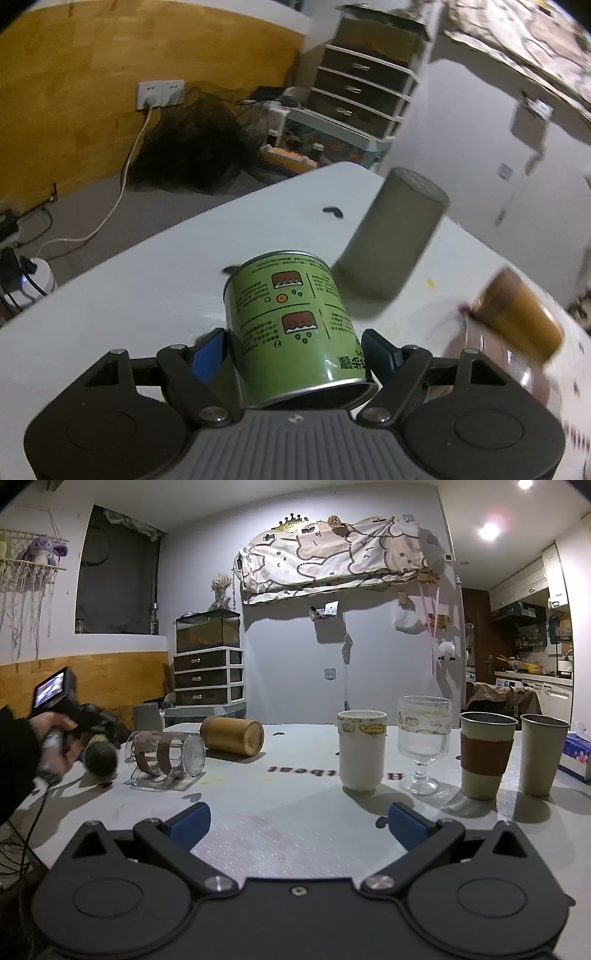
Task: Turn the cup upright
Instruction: 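Lift the green tin with the left gripper toward the right gripper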
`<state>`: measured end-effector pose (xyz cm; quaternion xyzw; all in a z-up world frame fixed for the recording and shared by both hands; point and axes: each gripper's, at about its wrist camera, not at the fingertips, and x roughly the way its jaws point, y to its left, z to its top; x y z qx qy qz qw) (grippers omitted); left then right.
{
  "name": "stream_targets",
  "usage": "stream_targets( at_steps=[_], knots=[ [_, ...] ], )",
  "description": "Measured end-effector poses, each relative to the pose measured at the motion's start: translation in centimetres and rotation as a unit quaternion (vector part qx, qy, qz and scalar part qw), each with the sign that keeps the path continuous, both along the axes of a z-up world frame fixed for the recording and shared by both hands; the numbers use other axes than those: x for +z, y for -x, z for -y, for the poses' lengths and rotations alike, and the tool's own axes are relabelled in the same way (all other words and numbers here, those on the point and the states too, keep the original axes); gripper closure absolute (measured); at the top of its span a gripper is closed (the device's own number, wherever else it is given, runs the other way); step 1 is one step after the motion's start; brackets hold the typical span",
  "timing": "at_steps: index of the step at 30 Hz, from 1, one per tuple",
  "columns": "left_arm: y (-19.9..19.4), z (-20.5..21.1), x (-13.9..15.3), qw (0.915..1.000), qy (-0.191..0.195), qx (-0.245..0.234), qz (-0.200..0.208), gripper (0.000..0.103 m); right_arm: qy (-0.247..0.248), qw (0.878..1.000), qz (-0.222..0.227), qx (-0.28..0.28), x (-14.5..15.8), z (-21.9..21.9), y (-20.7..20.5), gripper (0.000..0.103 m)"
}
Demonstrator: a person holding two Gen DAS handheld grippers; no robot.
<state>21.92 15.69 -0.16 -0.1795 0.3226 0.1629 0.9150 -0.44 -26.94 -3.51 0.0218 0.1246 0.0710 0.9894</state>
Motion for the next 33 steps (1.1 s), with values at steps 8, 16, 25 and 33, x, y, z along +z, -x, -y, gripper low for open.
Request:
stream_targets(
  at_steps=[8, 16, 25, 33],
  knots=[
    [7.0, 3.3, -0.3, 0.9928, -0.021, -0.117, -0.005, 0.024, -0.006, 1.000, 0.009, 0.010, 0.3, -0.5, 0.1, 0.000],
    [10.1, 12.1, -1.1, 0.9646, -0.038, -0.261, 0.002, 0.024, -0.010, 1.000, 0.016, 0.005, 0.7, -0.1, 0.4, 0.000],
    [10.7, 25.8, -2.4, 0.8972, -0.058, -0.436, 0.044, 0.025, -0.020, 0.999, 0.021, -0.028, 1.0, 1.9, 0.8, 0.000],
    [11.5, 32.1, -3.6, 0.8601, -0.080, -0.498, 0.078, 0.025, -0.031, 0.997, 0.016, -0.062, 1.9, 4.7, 0.0, 0.000]
  ],
)
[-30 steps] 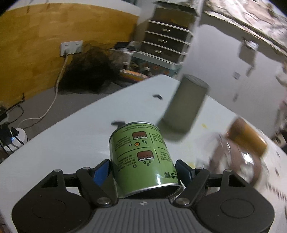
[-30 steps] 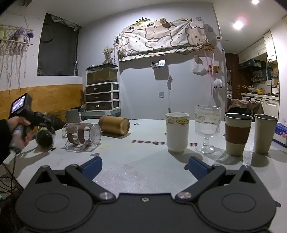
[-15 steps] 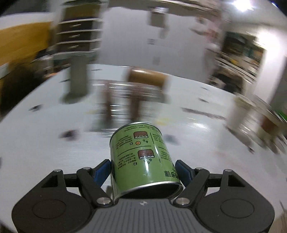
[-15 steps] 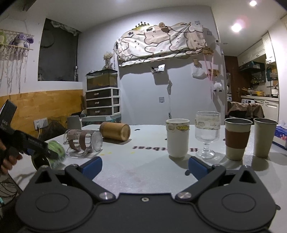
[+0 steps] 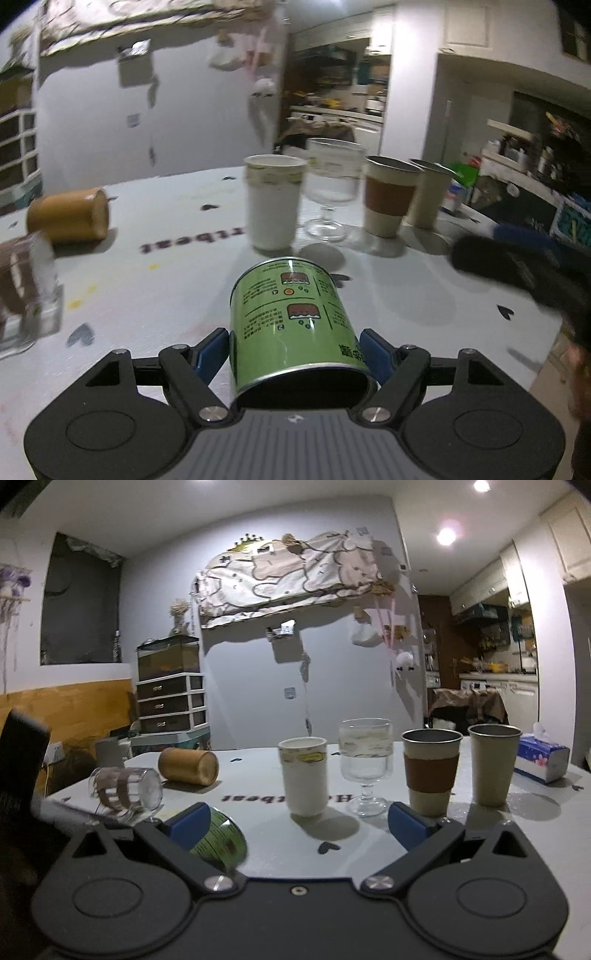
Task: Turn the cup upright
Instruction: 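Lift the green tin with the left gripper toward the right gripper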
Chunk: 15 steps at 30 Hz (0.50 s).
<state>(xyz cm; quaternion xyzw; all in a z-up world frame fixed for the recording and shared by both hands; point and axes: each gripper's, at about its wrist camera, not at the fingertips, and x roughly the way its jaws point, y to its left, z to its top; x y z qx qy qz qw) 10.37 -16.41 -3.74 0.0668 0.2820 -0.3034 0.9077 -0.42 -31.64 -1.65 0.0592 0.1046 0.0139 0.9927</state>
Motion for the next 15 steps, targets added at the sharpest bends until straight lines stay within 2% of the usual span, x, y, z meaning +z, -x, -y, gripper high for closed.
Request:
stream_targets(
  at_steps=[5, 8, 15],
  knots=[
    [0.2, 0.6, -1.4, 0.9999, -0.009, -0.004, -0.013, 0.024, -0.029, 0.999, -0.036, 0.018, 1.4, 1.2, -3.8, 0.000],
    [0.5, -0.2, -2.0, 0.9998, -0.004, -0.001, -0.020, 0.024, -0.047, 0.995, -0.075, 0.039, 1.8, 0.9, -7.3, 0.000],
    [1.8, -1.8, -2.6, 1.0000, -0.002, -0.002, -0.004, 0.024, -0.053, 0.978, -0.176, 0.101, 0.4, -2.0, -14.3, 0.000]
  ],
)
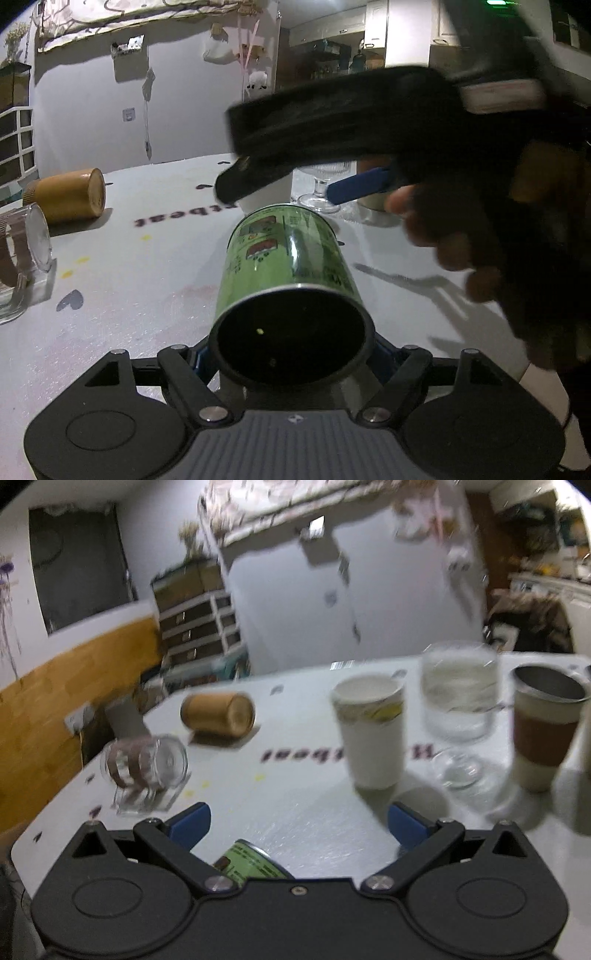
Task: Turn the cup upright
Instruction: 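Lift the green tin with the left gripper toward the right gripper, then grasp the tin with the right gripper while the left gripper releases it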
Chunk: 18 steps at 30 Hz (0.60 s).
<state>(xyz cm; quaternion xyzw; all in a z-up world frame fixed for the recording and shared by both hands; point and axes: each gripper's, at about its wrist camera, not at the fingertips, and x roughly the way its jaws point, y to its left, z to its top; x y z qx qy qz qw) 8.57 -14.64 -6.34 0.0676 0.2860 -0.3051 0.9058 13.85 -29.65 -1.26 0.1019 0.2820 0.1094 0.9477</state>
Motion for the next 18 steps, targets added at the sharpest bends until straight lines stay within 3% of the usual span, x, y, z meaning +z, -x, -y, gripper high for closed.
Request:
stream_targets(
  at_steps=[5, 9, 18],
  knots=[
    [0.5, -1.6, -0.1, 0.9998, 0.017, 0.010, 0.006, 0.022, 0.025, 0.999, -0.041, 0.024, -1.4, -1.0, -1.7, 0.000],
    [1.1, -2.9, -0.1, 0.9990, 0.037, 0.024, 0.010, 0.022, 0.025, 0.998, -0.052, 0.007, -1.8, 0.5, -1.5, 0.000],
    [0.6, -5.4, -0.2, 0.9927, 0.095, 0.074, -0.008, 0.021, 0.016, 0.998, -0.055, -0.037, -1.6, 4.9, 2.6, 0.000]
  ],
)
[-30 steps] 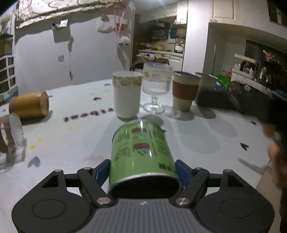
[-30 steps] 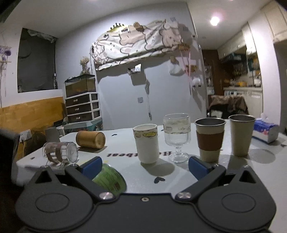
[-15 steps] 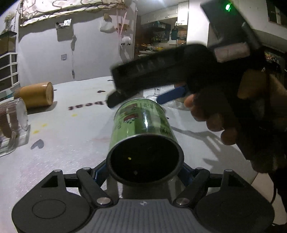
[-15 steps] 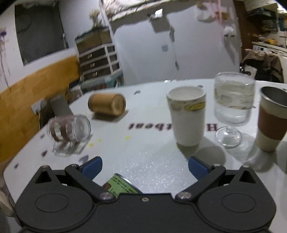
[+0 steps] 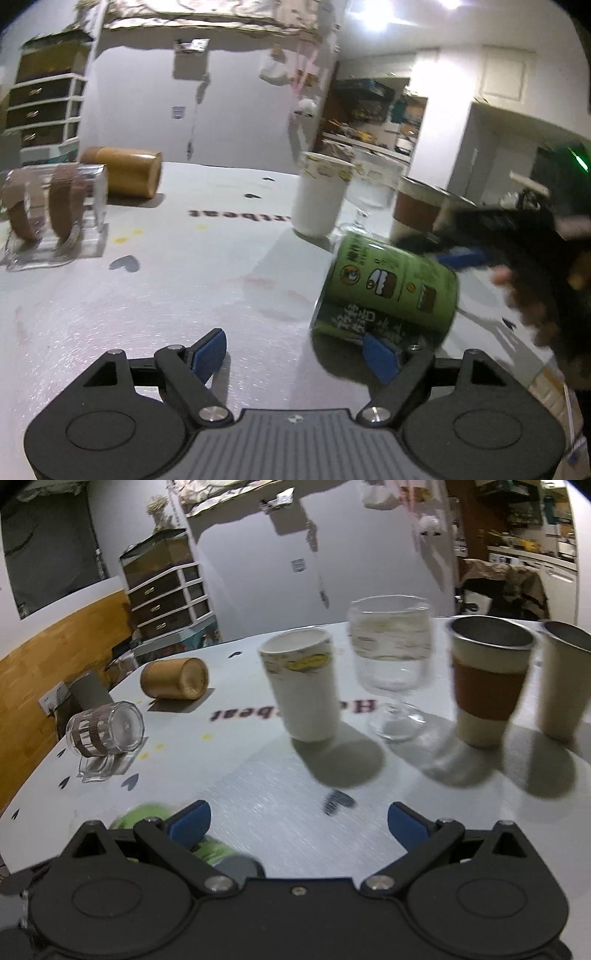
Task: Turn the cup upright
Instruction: 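Grasp the tin with the right gripper while the left gripper releases it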
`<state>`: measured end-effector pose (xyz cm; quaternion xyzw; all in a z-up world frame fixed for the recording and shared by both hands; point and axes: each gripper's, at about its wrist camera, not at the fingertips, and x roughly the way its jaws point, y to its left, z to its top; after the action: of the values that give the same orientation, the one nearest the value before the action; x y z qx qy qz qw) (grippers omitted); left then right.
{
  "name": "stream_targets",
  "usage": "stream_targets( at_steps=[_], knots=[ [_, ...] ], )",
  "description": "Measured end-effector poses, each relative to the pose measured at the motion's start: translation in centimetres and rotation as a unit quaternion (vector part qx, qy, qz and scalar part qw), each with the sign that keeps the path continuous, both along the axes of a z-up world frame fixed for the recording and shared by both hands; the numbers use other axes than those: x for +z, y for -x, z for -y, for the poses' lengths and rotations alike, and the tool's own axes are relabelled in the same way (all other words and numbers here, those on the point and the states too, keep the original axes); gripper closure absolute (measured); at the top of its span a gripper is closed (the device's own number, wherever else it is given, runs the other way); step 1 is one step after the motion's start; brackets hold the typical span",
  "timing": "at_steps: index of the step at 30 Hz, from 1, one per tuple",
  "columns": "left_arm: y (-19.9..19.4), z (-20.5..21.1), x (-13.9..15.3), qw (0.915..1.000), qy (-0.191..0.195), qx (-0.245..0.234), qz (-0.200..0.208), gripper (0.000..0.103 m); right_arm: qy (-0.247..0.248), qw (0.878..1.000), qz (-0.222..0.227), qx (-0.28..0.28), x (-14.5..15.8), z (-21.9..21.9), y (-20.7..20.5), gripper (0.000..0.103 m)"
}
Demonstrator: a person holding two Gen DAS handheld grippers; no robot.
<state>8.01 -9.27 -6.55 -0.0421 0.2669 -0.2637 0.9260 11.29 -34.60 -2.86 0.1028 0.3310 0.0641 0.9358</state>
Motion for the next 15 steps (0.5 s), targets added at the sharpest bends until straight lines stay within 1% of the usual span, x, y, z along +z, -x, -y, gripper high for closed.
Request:
stream_targets(
  at_steps=[5, 10, 11, 13, 15],
  knots=[
    [-0.4, -0.9, 0.3, 0.9994, 0.018, 0.030, -0.006, 0.021, -0.015, 1.000, -0.011, -0.013, -0.4, 1.4, 2.7, 0.000],
    [-0.5, -1.7, 0.4, 0.9986, 0.031, 0.044, -0.003, 0.021, -0.023, 0.999, -0.023, 0.006, -0.6, 1.1, 4.7, 0.000],
    [-0.5, -1.7, 0.4, 0.9984, 0.030, 0.047, -0.002, 0.021, -0.026, 0.999, -0.021, -0.004, -0.4, 1.2, 5.0, 0.000],
    [-0.4, -1.8, 0.4, 0.9982, 0.032, 0.051, -0.001, 0.021, -0.044, 0.998, -0.015, -0.028, 0.3, 1.5, 5.2, 0.000],
    [-0.3, -1.9, 0.4, 0.9982, 0.033, 0.049, 0.001, 0.021, -0.076, 0.997, -0.013, -0.019, 1.0, 1.8, 4.8, 0.000]
  ],
)
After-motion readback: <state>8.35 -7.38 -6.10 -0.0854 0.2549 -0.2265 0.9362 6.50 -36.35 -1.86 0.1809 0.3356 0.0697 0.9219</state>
